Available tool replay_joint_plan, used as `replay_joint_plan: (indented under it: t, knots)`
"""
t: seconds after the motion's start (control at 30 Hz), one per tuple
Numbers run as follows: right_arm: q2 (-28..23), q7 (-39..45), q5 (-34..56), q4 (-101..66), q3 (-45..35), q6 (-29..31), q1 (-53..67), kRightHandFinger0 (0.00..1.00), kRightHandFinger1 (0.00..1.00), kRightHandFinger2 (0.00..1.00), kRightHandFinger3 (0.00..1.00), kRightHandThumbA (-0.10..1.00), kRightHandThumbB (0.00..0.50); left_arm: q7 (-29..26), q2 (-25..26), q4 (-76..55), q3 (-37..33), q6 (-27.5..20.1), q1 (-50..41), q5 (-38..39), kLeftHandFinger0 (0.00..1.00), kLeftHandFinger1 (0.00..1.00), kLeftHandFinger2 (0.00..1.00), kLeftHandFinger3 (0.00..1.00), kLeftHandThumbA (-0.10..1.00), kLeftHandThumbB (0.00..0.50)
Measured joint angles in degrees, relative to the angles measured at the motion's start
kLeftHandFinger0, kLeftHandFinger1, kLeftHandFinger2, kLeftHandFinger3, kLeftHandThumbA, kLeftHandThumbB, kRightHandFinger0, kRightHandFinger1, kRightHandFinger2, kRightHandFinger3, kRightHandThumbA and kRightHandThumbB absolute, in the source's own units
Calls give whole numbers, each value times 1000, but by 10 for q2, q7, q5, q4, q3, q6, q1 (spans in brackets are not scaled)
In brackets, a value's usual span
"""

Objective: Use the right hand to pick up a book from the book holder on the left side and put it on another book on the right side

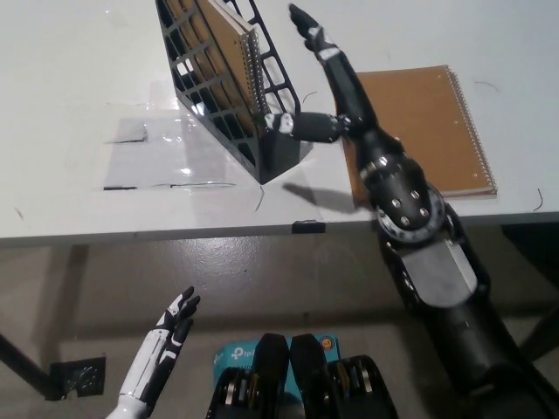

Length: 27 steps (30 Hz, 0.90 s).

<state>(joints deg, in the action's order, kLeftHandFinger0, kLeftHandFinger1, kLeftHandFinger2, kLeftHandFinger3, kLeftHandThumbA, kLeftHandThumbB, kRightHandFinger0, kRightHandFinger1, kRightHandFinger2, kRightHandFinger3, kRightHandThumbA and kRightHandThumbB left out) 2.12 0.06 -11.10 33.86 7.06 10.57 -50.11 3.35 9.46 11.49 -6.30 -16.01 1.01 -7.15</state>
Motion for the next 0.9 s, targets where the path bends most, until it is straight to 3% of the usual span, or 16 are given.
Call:
replay_joint_plan:
  t: [0.5, 0.63, 0.9]
  knots:
    - [21, -1, 11, 87, -6, -8, -63, 1000, 1000, 1000, 1000, 1000, 323, 3, 0, -4, 0, 2, 0, -16, 1000, 1000, 1000, 1000, 956, 202]
    - [22, -1, 11, 87, -6, -14, -63, 1000, 1000, 1000, 1000, 1000, 350, 6, 0, -4, 0, 2, 0, -16, 1000, 1000, 1000, 1000, 928, 182]
    - [28, -1, 16, 89, -11, -22, -65, 1000, 1000, 1000, 1000, 1000, 344, 7, 0, -5, 0, 3, 0, -15, 1000, 1000, 1000, 1000, 900, 198]
